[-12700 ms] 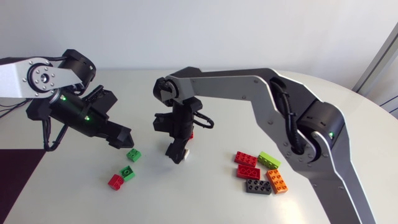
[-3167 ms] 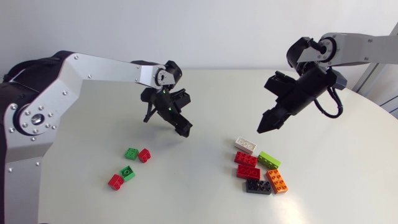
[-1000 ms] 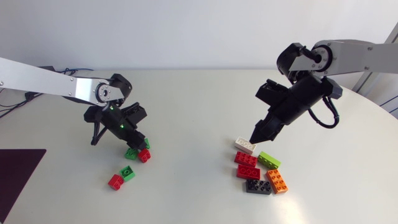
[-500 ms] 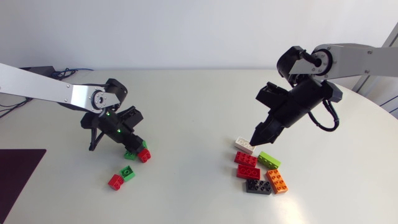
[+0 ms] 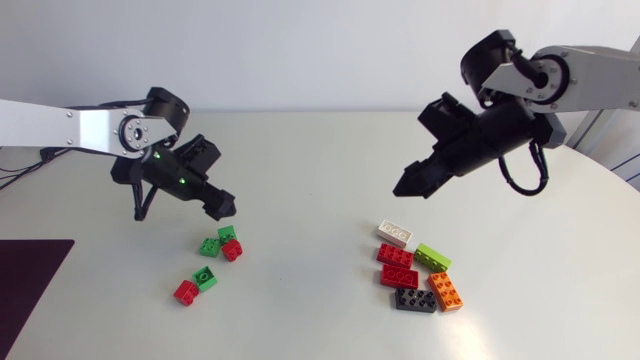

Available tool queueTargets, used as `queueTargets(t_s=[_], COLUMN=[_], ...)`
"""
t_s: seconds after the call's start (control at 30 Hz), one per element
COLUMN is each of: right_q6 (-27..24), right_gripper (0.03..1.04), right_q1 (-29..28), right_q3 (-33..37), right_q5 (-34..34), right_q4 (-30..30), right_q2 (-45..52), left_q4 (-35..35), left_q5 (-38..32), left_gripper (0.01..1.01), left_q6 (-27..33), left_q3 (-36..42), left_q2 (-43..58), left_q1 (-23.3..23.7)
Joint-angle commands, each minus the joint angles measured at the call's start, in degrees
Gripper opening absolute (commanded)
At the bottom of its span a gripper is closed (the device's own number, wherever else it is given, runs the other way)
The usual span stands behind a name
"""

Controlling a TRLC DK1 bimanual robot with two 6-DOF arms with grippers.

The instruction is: Sort duplo bricks by size, large to the right and small to the left

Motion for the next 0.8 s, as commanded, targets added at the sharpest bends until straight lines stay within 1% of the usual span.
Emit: queueTargets(t_s=[0.0, 0.03, 0.1, 0.17, 0.27, 0.47, 0.6, 0.67, 0.77], right_q6=[5.6, 7.6, 10.7, 13.3, 15.7, 16.6, 16.6, 16.4, 15.9], right_gripper=[0.87, 0.87, 0.94, 0.94, 0.95, 0.99, 0.99, 0.99, 0.99], right_q1=[-0.3, -0.6, -1.4, -1.6, -2.1, -2.0, -1.9, -1.7, -1.7], right_q3=[-0.4, -1.3, -3.1, -5.2, -7.9, -18.1, -24.7, -28.1, -31.9], right_q5=[1.7, 2.6, 4.8, 7.5, 10.4, 17.1, 20.1, 21.4, 23.4], right_q4=[3.9, 6.4, 10.9, 15.8, 20.4, 31.2, 35.8, 38.0, 39.8], right_q2=[-3.2, -4.1, -6.2, -8.5, -11.5, -20.4, -27.1, -30.9, -36.0], left_q4=[1.2, 2.7, 5.7, 8.4, 10.3, 18.5, 21.4, 24.3, 28.8], left_q5=[-0.2, -0.2, -0.2, -0.3, -0.6, -3.5, -3.6, -3.7, -4.6], left_gripper=[0.977, 0.977, 0.977, 0.977, 0.977, 0.977, 0.977, 0.975, 0.977], left_q6=[-3.9, -5.2, -7.3, -9.0, -10.9, -13.1, -14.5, -14.8, -14.8], left_q3=[1.0, 0.4, -1.1, -2.8, -4.6, -12.5, -16.6, -19.7, -24.3], left_q2=[-2.7, -3.6, -6.0, -8.5, -10.9, -18.3, -23.5, -26.7, -32.0], left_q1=[1.3, 1.6, 2.2, 2.2, 2.2, 1.9, 2.2, 2.2, 2.4])
